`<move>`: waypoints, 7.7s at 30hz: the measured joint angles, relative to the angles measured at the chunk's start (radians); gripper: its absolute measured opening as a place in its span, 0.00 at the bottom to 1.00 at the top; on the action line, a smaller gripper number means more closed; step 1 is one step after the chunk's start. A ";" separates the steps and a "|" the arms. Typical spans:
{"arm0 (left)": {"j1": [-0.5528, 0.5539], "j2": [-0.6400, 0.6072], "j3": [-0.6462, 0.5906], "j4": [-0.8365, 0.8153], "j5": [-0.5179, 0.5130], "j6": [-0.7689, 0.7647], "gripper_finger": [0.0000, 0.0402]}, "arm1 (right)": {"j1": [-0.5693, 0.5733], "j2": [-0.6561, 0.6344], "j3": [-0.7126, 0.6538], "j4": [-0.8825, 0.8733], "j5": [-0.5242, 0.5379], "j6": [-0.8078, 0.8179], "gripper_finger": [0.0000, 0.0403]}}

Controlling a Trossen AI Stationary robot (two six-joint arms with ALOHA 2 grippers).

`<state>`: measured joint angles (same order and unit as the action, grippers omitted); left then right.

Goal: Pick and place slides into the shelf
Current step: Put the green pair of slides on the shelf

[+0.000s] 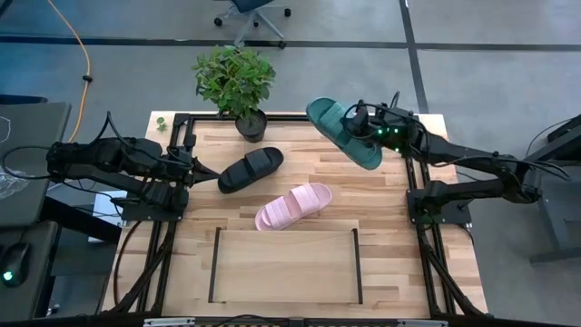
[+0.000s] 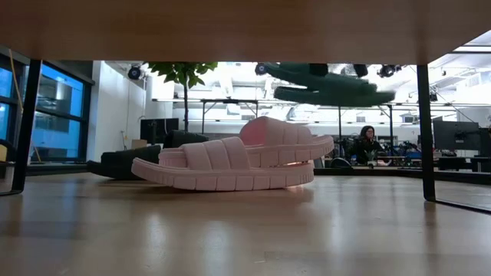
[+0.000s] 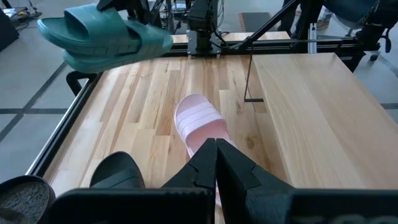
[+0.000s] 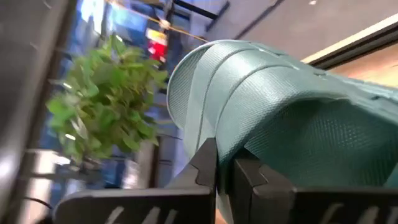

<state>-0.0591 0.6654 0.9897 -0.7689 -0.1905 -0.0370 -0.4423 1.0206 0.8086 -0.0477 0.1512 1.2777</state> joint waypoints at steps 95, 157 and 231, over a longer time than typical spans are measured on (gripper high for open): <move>0.000 0.026 0.000 -0.062 -0.001 -0.098 0.00 | 0.188 0.297 0.899 -1.112 -0.371 -1.196 0.00; 0.000 0.026 0.000 -0.119 -0.013 -0.102 0.00 | 0.844 0.608 1.104 -1.265 -0.350 -1.302 0.00; 0.000 0.026 0.000 -0.150 0.123 -0.101 0.00 | 1.104 0.948 1.505 -1.364 -0.314 -0.997 0.00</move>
<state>-0.0589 0.6916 0.9897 -0.9192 -0.0672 -0.1383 0.6617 1.9690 2.3138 -1.4116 -0.1633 0.2811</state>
